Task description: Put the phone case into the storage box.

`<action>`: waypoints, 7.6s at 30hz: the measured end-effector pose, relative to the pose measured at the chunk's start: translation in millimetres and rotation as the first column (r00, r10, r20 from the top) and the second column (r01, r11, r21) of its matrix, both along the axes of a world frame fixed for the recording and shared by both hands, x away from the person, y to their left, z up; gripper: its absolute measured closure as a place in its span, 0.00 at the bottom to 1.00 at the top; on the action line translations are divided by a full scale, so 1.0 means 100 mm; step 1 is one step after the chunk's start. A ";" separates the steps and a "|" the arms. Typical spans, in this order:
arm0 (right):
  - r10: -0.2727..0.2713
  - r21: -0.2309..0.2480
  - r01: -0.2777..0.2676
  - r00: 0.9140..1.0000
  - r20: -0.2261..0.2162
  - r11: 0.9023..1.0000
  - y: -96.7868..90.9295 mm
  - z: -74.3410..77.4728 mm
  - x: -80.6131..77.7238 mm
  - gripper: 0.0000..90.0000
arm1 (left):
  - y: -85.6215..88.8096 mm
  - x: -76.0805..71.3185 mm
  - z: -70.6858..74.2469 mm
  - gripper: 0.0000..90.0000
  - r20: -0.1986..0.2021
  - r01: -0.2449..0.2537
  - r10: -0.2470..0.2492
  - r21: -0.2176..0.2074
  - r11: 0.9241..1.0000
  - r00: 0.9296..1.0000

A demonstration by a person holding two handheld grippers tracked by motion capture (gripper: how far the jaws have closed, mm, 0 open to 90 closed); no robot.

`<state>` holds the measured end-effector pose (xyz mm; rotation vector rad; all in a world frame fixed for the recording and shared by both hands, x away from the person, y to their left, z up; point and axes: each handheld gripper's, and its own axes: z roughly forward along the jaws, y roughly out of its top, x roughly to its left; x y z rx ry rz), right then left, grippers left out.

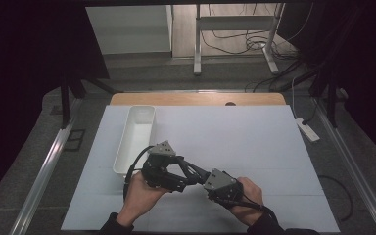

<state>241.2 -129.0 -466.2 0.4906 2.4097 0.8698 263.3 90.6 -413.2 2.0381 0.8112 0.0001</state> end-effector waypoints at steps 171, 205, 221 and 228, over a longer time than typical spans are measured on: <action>0.012 0.201 0.065 0.933 -0.361 0.977 -0.57 0.09 0.10 0.06 | 0.80 0.22 0.11 0.92 0.160 0.053 -0.045 -0.045 0.998 0.986; -0.129 0.200 0.211 0.925 -0.358 0.957 -1.23 0.08 0.03 0.00 | 1.10 0.41 0.28 0.92 0.168 0.006 -0.002 -0.024 1.000 0.986; -0.229 0.172 0.312 0.896 -0.381 0.935 -1.45 0.06 -0.02 0.00 | 1.25 0.48 0.40 0.92 0.175 -0.008 0.013 -0.029 1.000 0.984; -0.311 0.153 0.389 0.874 -0.374 0.909 -1.63 0.07 -0.07 0.00 | 1.32 0.52 0.44 0.92 0.176 -0.028 0.032 -0.027 0.999 0.984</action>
